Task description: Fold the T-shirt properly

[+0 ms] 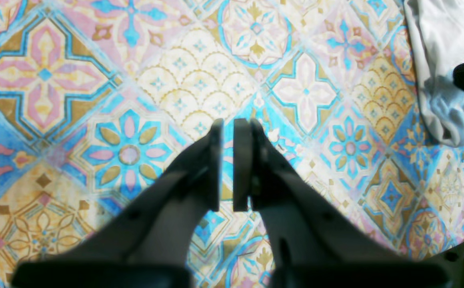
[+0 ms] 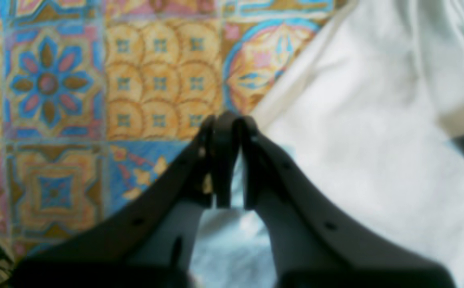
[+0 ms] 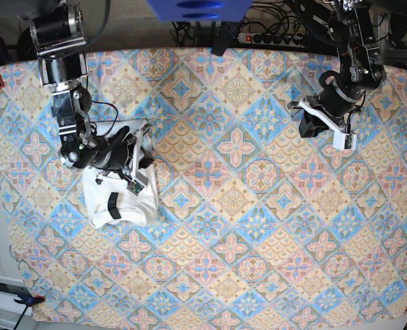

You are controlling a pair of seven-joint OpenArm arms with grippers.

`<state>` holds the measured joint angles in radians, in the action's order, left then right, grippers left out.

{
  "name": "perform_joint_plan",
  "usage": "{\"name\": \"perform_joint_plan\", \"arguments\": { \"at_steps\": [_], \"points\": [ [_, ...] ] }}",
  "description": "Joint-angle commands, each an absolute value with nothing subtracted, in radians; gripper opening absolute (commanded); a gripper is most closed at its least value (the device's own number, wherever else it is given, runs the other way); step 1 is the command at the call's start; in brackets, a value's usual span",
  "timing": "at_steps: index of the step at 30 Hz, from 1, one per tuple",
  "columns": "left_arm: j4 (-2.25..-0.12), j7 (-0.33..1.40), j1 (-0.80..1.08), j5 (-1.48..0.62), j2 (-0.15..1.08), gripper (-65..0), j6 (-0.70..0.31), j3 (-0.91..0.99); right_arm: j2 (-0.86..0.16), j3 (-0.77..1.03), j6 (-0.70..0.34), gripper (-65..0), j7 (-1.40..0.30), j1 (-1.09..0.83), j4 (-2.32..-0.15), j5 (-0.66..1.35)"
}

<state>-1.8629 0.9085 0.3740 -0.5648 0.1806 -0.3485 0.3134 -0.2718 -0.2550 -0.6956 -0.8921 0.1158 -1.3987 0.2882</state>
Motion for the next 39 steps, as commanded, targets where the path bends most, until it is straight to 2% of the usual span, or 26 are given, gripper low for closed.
{"name": "perform_joint_plan", "arguments": {
  "at_steps": [1, 5, 12, 19, 28, 32, 39],
  "points": [
    [-1.883, 0.888, 0.372, -0.579, 0.189, -61.8, -0.355, 0.314, -0.283, -0.249, -0.698, -60.5, -0.881, 0.114, -1.445, 0.298],
    [-1.883, 0.888, 0.374, -0.579, 0.189, -61.8, -0.357, 0.315, -0.285, -0.223, -0.698, -60.5, -0.905, 0.038, -1.550, 0.298],
    [-1.900, 0.888, 0.397, -0.579, 0.186, -61.8, -0.358, 0.312, -0.286, -0.035, -0.698, -60.5, -0.969, -0.145, -1.751, 0.295],
    [-2.014, 0.888, 0.512, -0.579, 0.191, -61.8, -0.358, 0.315, -0.318, 0.206, -0.698, -60.8, -0.998, -0.348, -1.882, 0.298],
    [-2.071, 0.877, 0.754, -0.579, 0.231, -61.9, -0.360, 0.328, -0.308, 0.449, -0.698, -60.8, -0.993, -0.671, -1.908, 0.298],
    [-2.072, 0.839, 0.872, -0.579, 0.231, -62.0, -0.360, 0.389, -0.252, 0.526, -0.698, -60.8, -0.992, -0.769, -1.896, 0.292],
    [-2.034, 0.814, 1.029, -0.567, 0.231, -64.9, -0.360, 0.403, -0.217, 0.536, -0.698, -60.8, -0.990, -0.901, -1.753, 0.292]
  ]
}}
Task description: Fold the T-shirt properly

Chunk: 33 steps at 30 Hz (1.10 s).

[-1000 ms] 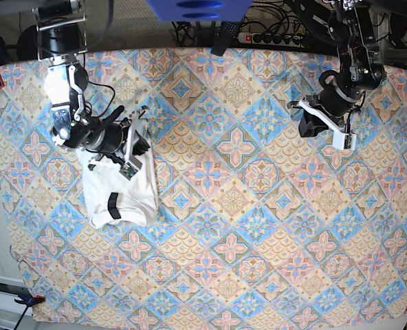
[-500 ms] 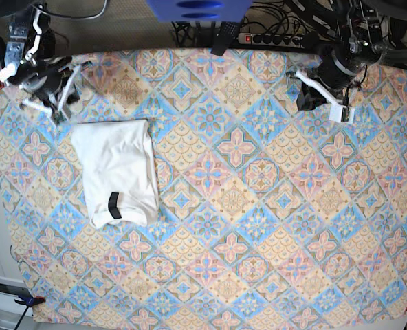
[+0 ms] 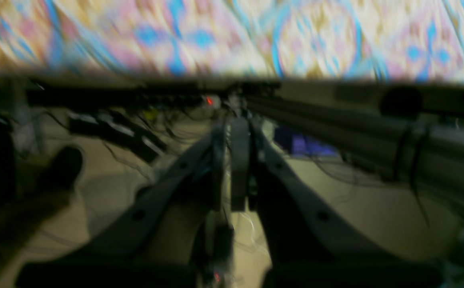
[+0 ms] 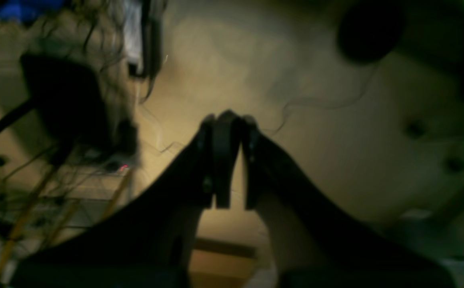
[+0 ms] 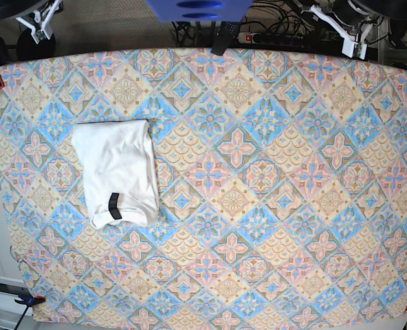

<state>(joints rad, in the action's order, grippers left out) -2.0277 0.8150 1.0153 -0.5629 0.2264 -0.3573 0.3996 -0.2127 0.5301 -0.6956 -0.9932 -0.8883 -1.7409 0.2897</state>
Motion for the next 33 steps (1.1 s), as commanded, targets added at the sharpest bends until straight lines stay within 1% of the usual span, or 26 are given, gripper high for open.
{"name": "perform_joint_plan", "arguments": {
  "at_steps": [1, 5, 8, 10, 11, 14, 16, 19, 24, 27, 30, 33],
  "points": [
    [-1.997, 0.816, 1.030, -0.565, 0.229, -64.9, -0.360, 0.398, -0.208, 0.536, -0.698, -60.8, -0.987, -0.901, -1.710, 0.291],
    [-1.773, 0.789, 0.989, -0.547, 0.225, -64.9, -0.360, 0.387, -0.197, 0.507, -0.698, -60.9, -0.880, -0.898, -1.517, 0.291],
    [-1.612, 0.691, 0.954, -0.519, 0.229, -64.9, -0.360, 0.326, -0.205, 0.424, -0.698, -61.4, -0.762, -0.897, -1.388, 0.289],
    [-1.498, 0.598, 0.917, -0.473, 0.239, -64.9, -0.360, 0.274, -0.206, 0.386, -0.698, -63.9, -0.696, -0.883, -1.305, 0.254],
    [-1.445, 0.556, 0.897, -0.446, 0.242, -64.9, -0.360, 0.246, -0.206, 0.375, -0.698, -65.0, -0.676, -0.858, -1.267, 0.222],
    [-1.279, 0.460, 0.825, -0.386, 0.243, -64.9, -0.357, 0.171, -0.205, 0.371, -0.698, -65.0, -0.616, -0.771, -1.118, 0.130],
    [-1.162, 0.409, 0.769, -0.366, 0.242, -64.9, -0.357, 0.133, -0.205, 0.364, -0.698, -65.0, -0.545, -0.725, -0.989, 0.099],
    [-0.993, 0.348, 0.685, -0.346, 0.240, -64.9, -0.355, 0.077, -0.203, 0.360, -0.698, -65.0, -0.417, -0.630, -0.808, 0.094],
    [-0.667, 0.137, 0.532, -0.306, 0.239, -64.9, -0.352, -0.021, -0.203, 0.357, -0.698, -65.0, -0.234, -0.487, -0.493, 0.093],
    [-0.504, 0.016, 0.443, -0.285, 0.223, -64.9, -0.352, -0.114, -0.202, 0.302, -0.698, -65.0, -0.110, -0.441, -0.383, 0.093],
    [-0.381, -0.071, 0.378, -0.282, 0.194, -64.9, -0.352, -0.180, -0.200, 0.232, -0.590, -65.0, -0.022, -0.397, -0.303, 0.093],
    [-0.348, -0.099, 0.340, -0.280, 0.168, -64.9, -0.352, -0.237, -0.199, 0.202, -0.499, -65.0, 0.021, -0.357, -0.232, 0.094]
  ]
}}
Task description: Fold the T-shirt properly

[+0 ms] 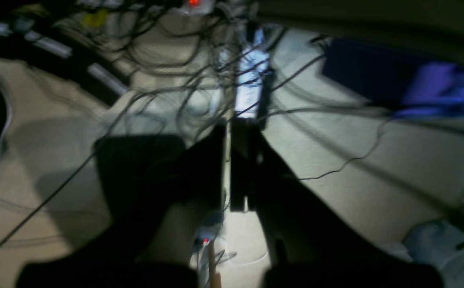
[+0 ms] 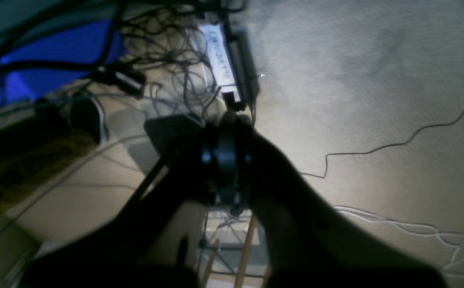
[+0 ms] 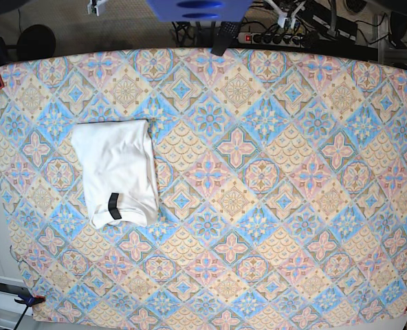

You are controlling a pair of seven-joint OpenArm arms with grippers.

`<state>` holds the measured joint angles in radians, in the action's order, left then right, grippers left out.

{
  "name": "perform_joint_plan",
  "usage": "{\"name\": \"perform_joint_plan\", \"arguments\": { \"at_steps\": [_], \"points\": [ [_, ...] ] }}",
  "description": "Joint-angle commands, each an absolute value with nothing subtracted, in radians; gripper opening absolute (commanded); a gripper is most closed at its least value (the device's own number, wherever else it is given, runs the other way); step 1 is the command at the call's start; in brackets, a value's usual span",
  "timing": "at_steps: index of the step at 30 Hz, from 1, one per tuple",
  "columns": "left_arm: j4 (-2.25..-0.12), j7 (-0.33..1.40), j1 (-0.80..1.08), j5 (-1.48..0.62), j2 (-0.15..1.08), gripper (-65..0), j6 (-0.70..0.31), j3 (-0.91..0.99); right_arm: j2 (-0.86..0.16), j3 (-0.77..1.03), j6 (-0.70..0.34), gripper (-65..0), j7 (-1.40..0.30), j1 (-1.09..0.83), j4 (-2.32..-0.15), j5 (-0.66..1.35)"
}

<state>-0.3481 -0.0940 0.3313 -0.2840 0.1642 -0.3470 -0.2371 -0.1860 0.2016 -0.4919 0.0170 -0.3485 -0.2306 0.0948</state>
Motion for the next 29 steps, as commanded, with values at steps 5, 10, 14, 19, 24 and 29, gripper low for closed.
{"name": "perform_joint_plan", "arguments": {
  "at_steps": [5, 10, 14, 19, 24, 29],
  "points": [
    [-0.321, -0.104, 0.283, -0.280, 0.130, -64.9, -0.318, -0.321, -0.159, 0.196, -0.452, -65.0, 0.044, -0.295, -0.188, 0.096],
    [-0.303, -0.105, 0.251, -0.280, 0.104, -64.8, -0.255, -0.325, -0.094, 0.202, -0.447, -65.0, 0.044, -0.248, -0.186, 0.102],
    [-0.305, -0.107, 0.234, -0.280, 0.104, -64.8, -0.255, -0.325, -0.093, 0.202, -0.334, -65.0, 0.047, -0.232, -0.186, 0.102],
    [-0.305, -0.107, 0.211, -0.288, 0.104, -64.8, -0.255, -0.325, -0.041, 0.202, -0.199, -65.0, 0.047, -0.197, -0.196, 0.099],
    [-0.305, -0.107, 0.209, -0.288, 0.104, -64.8, -0.255, -0.323, 0.015, 0.196, -0.186, -65.0, 0.044, -0.160, -0.191, 0.097],
    [-0.300, -0.107, 0.213, -0.288, 0.104, -64.8, -0.255, -0.323, 0.018, 0.194, -0.186, -65.0, 0.045, -0.159, -0.194, 0.096]
  ]
}}
